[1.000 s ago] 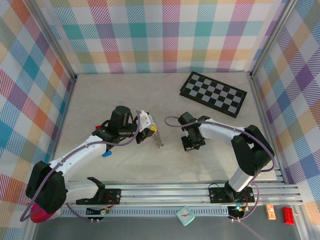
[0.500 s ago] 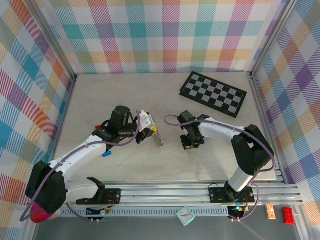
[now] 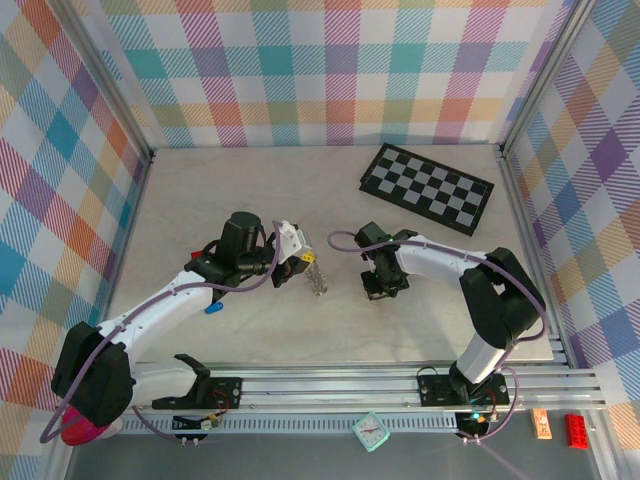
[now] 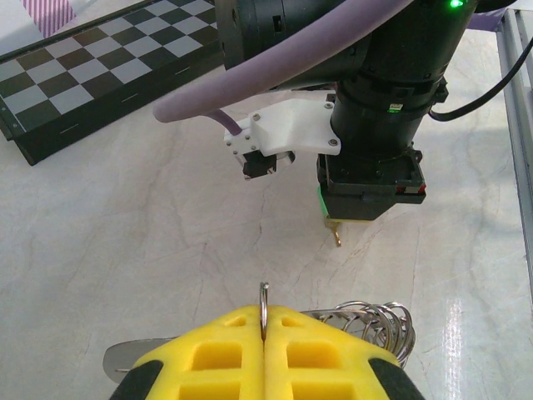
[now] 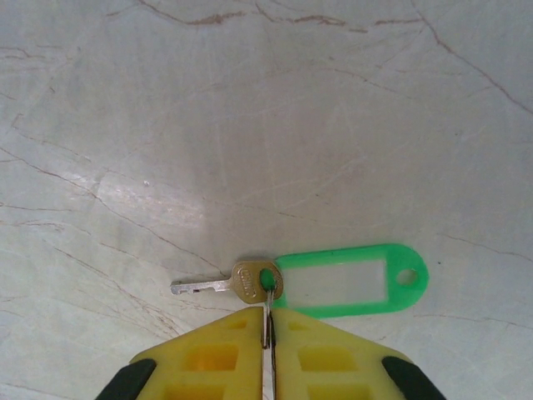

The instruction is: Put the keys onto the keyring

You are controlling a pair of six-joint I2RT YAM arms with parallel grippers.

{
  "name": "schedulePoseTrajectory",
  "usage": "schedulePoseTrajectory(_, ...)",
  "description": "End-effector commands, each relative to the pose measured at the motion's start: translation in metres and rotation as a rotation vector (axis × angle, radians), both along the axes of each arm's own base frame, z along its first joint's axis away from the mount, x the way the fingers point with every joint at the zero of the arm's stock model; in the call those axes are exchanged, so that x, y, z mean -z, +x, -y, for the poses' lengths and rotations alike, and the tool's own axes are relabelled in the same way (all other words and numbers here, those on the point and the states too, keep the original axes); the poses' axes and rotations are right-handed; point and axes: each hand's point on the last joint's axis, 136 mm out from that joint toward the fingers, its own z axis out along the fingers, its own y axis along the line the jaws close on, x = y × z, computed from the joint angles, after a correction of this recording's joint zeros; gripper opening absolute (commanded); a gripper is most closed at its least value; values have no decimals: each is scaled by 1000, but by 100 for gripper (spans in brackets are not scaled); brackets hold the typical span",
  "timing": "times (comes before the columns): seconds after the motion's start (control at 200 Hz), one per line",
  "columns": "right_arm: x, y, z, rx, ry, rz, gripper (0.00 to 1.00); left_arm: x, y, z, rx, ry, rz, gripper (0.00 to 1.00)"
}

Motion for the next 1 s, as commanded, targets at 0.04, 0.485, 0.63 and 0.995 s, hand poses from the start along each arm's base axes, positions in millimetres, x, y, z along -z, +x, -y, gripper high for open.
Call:
schedulePoseTrajectory(0.04, 1, -3, -3, -11, -3, -21, 13, -11, -4, 1, 26, -22, 27, 0)
schedulePoseTrajectory(0.485, 3, -3, -2, -5, -11, -27, 12, -10, -4, 1, 27, -20, 27, 0)
schedulePoseTrajectory(0.63, 4, -4, -2, -4, -13, -32, 12, -10, -4, 1, 28, -20, 26, 0)
schedulePoseTrajectory(0.995, -2, -2, -2, -3, -5, -14, 11, -11, -5, 2, 29, -20, 29, 0)
